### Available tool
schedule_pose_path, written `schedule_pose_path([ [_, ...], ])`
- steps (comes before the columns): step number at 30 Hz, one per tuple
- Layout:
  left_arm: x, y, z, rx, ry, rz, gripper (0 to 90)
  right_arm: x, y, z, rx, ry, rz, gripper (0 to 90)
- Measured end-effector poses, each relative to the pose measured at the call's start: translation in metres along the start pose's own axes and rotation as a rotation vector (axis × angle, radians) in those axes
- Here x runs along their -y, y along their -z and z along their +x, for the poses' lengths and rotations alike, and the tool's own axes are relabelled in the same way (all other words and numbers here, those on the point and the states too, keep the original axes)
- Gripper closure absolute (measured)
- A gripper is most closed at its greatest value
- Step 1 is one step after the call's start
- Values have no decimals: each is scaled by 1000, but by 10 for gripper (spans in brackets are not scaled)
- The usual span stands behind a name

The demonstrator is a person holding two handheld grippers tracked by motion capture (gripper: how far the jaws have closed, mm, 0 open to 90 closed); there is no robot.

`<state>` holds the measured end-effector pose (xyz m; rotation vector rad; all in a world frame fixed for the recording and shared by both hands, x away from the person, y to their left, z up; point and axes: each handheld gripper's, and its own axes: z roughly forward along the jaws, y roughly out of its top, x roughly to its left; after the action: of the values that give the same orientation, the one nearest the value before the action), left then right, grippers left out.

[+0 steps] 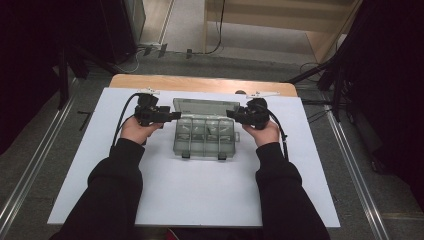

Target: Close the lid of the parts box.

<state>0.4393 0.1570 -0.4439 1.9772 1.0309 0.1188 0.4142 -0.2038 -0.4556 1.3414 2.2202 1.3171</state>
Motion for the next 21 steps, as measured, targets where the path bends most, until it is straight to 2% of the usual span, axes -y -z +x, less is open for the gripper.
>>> schedule_pose_path([
  [3, 2, 7, 4, -3, 17, -5, 372, 0, 0, 0, 4, -1, -1, 560],
  [5, 3, 11, 7, -7, 47, 2, 368, 0, -1, 0, 4, -2, -3, 560],
  [6, 2, 12, 8, -5, 62, 7, 338, 0, -1, 0, 4, -2, -3, 560],
  [7, 3, 12, 8, -2, 66, 9, 327, 0, 0, 0, 5, -2, -3, 560],
  [9, 3, 12, 7, -27, 41, 24, 327, 0, 0, 1, 6, 0, -2, 560],
  [11, 3, 12, 5, -68, 9, 41, 394, 0, 0, 1, 7, 1, -3, 560],
  [13, 3, 14, 2, -123, -11, 36, 549, 0, 0, 1, 7, 2, -3, 560],
  [14, 3, 14, 1, -116, -5, 26, 640, 0, 0, 1, 7, 2, -3, 559],
  [16, 1, 15, 1, -59, 26, 6, 763, 0, -1, 1, 7, 0, -3, 559],
  [17, -2, 15, 0, -49, 31, -1, 825, 0, -1, 1, 7, 1, -4, 559],
  [19, -6, 14, -1, -68, 18, -3, 888, 0, -1, 1, 6, 1, -5, 558],
  [21, -13, 15, -2, -53, 17, -22, 898, 1, 0, 1, 7, 7, -5, 556],
])
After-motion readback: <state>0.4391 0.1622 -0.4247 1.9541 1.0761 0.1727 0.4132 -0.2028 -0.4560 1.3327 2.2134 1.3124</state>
